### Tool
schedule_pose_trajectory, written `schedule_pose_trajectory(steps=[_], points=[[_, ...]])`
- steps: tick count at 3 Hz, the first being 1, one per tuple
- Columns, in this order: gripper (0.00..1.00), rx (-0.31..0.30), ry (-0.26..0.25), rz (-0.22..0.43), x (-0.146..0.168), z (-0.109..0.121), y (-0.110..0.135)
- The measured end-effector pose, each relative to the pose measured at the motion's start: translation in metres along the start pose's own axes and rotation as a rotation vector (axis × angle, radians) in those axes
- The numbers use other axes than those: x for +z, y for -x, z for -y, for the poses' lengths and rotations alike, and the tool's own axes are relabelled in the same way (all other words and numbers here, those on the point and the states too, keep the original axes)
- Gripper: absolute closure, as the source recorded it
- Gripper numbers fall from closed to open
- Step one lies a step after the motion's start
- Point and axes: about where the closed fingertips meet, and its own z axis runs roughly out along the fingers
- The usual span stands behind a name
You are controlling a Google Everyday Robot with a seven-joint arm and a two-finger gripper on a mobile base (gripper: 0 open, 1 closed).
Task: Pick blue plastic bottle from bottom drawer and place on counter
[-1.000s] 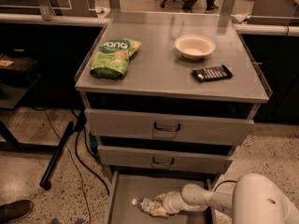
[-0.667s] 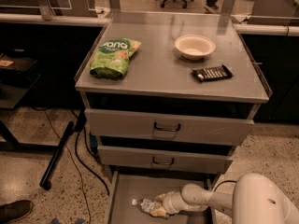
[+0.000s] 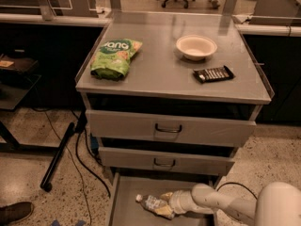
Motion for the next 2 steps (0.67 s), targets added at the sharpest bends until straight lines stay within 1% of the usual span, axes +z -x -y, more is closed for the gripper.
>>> schedule_pose_trajectory(steps=[2], points=[[1.0,0.05,-0.073,0.001,-0.072,-0.007,0.008]])
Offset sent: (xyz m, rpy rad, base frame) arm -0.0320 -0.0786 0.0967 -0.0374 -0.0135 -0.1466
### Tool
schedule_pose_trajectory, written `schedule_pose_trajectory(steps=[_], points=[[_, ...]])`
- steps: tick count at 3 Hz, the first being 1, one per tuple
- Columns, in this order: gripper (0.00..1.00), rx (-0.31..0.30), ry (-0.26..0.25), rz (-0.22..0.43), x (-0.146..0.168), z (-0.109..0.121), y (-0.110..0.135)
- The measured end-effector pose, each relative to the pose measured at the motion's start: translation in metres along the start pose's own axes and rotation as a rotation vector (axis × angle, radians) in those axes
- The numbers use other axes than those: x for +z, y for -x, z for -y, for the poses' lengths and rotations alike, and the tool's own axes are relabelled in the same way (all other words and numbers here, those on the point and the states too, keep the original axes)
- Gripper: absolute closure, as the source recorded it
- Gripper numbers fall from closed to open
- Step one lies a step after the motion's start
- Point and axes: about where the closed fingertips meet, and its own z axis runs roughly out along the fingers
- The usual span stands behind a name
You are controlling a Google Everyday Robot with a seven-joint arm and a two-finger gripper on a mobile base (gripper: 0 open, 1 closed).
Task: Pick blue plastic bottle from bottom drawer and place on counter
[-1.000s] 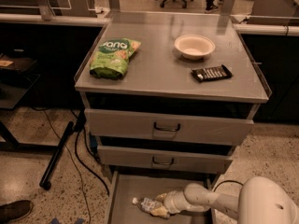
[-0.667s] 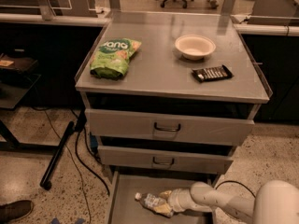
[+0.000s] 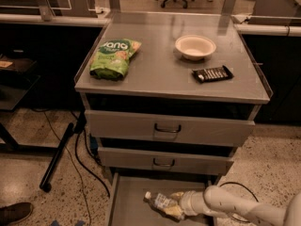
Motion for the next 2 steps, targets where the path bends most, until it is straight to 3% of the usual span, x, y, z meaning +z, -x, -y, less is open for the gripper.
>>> schedule_pose_trajectory(steps=[1,2], points=[[1.0,0.007,-0.04,-0.03,-0.0497,-0.0097,0.0049],[1.0,0.009,-0.034,-0.029,-0.0523,-0.0113,0.0062]])
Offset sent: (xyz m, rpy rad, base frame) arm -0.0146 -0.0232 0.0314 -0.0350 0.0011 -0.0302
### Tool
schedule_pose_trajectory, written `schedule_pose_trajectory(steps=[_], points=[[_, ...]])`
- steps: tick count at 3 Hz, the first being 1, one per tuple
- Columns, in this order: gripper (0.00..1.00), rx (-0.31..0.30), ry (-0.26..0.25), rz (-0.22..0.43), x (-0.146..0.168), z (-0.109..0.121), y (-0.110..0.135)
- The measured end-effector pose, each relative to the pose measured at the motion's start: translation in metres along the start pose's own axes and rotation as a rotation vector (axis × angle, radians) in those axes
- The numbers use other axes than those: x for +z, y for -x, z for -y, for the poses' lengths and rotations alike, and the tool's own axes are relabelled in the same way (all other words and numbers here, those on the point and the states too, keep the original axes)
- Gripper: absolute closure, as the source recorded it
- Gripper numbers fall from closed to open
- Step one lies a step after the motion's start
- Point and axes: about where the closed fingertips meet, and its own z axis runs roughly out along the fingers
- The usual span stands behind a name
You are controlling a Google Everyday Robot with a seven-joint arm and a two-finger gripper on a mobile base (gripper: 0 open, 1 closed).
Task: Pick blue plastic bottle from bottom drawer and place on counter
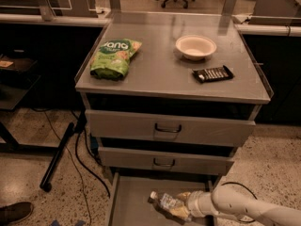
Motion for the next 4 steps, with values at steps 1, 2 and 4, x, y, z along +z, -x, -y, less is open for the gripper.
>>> schedule_pose_trajectory(steps=[1,2,4], points=[[1.0,0.008,-0.017,-0.007,-0.03,-0.007,0.002],[1.0,0.028,-0.082,-0.013,-0.138,-0.034,0.009],[1.0,-0.02,-0.126,0.074,-0.149,-0.03,0.036]])
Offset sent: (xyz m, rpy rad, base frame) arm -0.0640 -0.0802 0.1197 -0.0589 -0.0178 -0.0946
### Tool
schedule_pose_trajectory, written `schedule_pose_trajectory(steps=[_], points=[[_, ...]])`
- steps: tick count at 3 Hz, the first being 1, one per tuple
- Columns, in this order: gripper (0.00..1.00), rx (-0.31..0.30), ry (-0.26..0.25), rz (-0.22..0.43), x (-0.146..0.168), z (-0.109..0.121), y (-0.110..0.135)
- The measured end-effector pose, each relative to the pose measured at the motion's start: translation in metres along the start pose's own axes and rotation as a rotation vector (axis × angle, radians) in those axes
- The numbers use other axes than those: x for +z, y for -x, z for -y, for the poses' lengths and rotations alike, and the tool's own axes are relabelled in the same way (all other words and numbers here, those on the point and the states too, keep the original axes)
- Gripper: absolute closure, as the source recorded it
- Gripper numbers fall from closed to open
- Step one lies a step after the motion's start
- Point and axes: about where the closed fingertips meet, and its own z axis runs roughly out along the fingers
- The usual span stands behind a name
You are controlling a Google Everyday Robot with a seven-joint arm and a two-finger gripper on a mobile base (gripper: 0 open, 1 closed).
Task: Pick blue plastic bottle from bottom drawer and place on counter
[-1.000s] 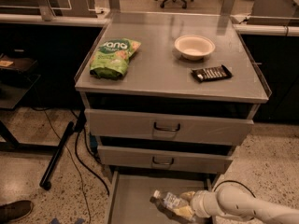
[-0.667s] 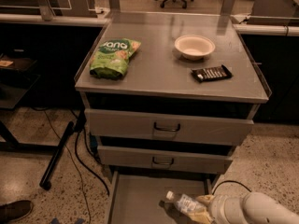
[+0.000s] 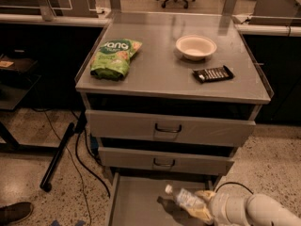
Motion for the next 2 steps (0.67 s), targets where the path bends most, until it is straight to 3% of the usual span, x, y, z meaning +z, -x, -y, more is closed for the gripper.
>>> schedule_pose_trajectory(steps=[1,2], points=[[1.0,-0.011,-0.058,0.093,-0.025,0.006,0.03],[1.0,-0.063,-0.091,0.153,-0.062,-0.001,0.058]])
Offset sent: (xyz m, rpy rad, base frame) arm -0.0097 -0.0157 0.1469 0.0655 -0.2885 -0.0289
